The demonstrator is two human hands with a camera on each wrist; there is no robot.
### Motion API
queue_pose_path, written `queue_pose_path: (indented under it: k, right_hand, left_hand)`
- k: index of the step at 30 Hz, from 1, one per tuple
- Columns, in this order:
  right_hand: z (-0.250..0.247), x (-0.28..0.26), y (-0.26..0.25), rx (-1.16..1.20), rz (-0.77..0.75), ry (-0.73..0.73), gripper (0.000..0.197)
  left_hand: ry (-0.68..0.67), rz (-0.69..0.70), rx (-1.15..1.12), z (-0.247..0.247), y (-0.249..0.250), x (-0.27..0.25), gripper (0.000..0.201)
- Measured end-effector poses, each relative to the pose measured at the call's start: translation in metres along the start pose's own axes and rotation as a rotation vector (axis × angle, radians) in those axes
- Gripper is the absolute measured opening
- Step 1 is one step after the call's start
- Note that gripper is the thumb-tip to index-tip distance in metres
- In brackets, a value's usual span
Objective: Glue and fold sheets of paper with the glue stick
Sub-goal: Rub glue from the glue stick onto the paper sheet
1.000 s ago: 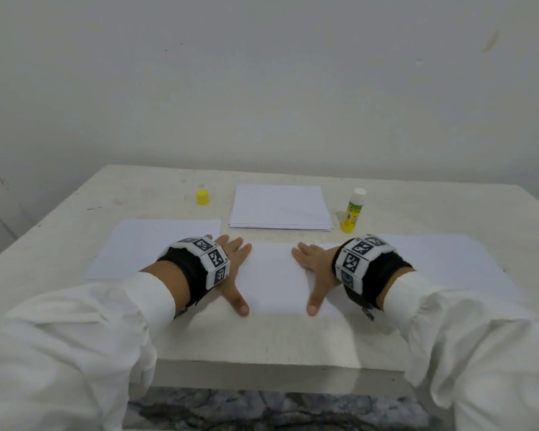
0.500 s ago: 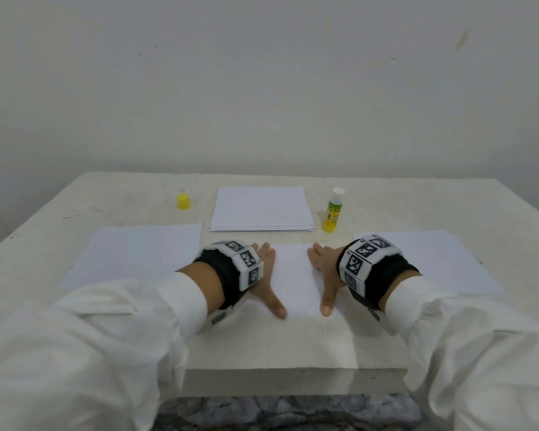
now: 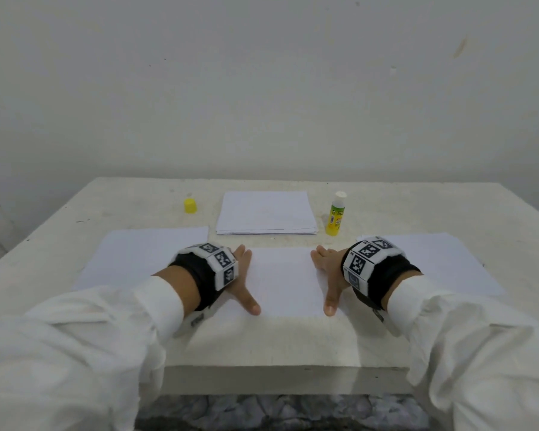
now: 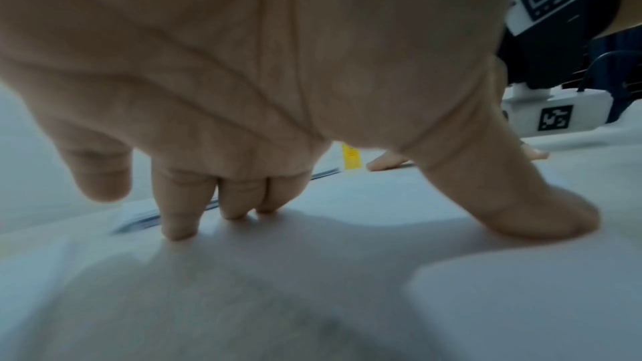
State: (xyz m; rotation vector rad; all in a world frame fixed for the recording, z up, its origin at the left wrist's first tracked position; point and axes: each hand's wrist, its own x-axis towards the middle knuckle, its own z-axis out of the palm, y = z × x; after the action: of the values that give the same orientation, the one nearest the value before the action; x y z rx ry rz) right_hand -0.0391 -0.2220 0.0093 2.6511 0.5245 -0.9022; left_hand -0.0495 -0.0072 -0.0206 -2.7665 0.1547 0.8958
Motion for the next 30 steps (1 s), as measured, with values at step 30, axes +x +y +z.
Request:
queue_pose_path:
  k: [30]
  right_hand:
    - [-0.007, -0.002, -0.023, -0.002, -0.061, -0.004, 0.120]
  left_hand:
    - [0.116, 0.052, 0.046, 0.005, -0.030, -0.013, 0.113]
